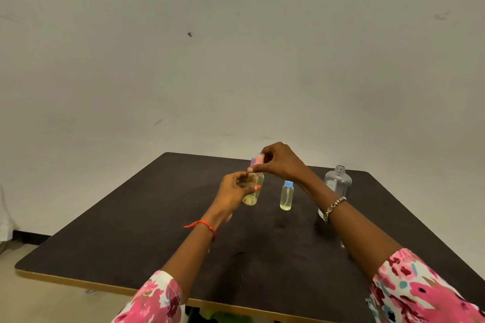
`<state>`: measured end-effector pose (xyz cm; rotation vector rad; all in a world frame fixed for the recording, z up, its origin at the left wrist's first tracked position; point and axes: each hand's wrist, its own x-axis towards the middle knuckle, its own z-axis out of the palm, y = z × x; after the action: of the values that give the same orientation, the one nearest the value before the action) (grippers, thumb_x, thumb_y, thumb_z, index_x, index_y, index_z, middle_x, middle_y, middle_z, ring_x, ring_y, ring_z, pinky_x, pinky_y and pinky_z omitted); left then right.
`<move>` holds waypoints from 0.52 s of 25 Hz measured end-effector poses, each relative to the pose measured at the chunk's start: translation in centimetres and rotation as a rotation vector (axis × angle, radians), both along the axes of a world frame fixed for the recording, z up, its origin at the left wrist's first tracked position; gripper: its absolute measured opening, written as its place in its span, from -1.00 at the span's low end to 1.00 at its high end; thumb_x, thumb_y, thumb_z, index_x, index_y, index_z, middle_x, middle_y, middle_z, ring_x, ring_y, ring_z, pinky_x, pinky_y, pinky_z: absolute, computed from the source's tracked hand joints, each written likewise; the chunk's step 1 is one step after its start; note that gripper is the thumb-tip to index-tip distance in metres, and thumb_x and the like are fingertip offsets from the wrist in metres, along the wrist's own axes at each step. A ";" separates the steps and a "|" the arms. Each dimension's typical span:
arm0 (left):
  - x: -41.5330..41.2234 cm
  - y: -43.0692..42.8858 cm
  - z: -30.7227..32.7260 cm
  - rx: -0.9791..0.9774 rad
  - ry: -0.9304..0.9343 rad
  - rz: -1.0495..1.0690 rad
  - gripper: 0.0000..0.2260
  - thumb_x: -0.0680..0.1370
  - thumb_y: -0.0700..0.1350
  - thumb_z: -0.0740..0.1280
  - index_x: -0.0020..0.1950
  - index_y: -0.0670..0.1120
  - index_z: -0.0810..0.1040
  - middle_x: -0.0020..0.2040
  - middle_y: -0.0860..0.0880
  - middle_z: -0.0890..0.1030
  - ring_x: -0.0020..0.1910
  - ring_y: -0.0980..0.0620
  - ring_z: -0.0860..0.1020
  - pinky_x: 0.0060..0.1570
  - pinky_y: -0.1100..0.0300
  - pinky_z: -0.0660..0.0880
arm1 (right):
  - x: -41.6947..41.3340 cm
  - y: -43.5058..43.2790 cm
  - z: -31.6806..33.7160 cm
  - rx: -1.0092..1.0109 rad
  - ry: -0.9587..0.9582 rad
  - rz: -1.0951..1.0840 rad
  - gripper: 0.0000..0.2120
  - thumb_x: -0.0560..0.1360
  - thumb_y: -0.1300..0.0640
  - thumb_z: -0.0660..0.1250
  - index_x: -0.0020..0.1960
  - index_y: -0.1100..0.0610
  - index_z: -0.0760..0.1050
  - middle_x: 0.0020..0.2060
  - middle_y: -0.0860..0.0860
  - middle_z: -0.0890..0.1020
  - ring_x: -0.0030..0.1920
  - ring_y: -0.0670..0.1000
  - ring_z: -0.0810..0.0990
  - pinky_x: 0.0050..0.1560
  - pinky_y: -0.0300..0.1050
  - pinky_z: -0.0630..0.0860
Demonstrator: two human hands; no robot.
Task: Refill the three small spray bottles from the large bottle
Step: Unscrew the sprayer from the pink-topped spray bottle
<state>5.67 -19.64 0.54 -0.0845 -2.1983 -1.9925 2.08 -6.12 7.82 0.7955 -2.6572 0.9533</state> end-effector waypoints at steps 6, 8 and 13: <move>-0.1 -0.8 -1.1 -0.069 -0.052 -0.050 -0.58 0.45 -0.24 0.38 0.30 -0.20 0.42 0.24 -0.14 0.51 0.17 -0.04 0.51 0.09 0.07 0.51 | 0.0 1.4 1.4 0.015 -0.133 0.182 -0.77 0.33 0.40 0.40 -0.02 0.34 0.57 -0.12 0.07 0.61 -0.13 -0.06 0.56 -0.08 -0.25 0.53; -0.1 -1.3 -1.8 -0.077 -0.076 -0.023 -0.59 0.45 -0.26 0.37 0.28 -0.20 0.42 0.25 -0.16 0.50 0.19 -0.07 0.50 0.13 0.04 0.50 | -0.2 1.9 1.5 -0.038 -0.109 0.159 -0.75 0.34 0.40 0.39 0.02 0.31 0.56 -0.05 0.09 0.60 -0.03 0.01 0.54 0.01 -0.15 0.51; -0.5 -3.1 -3.3 0.028 -0.111 0.216 -0.60 0.44 -0.30 0.38 0.26 -0.24 0.41 0.25 -0.21 0.50 0.20 -0.15 0.49 0.14 -0.03 0.51 | -1.2 3.8 -1.9 -0.357 -0.199 -0.028 -0.74 0.41 0.35 0.36 0.11 0.28 0.54 0.03 0.21 0.62 0.02 0.12 0.59 0.08 -0.11 0.52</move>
<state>5.13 -22.75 -2.80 0.2624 -2.1386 -1.9501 0.85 -2.30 5.91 0.6074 -2.5311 1.5133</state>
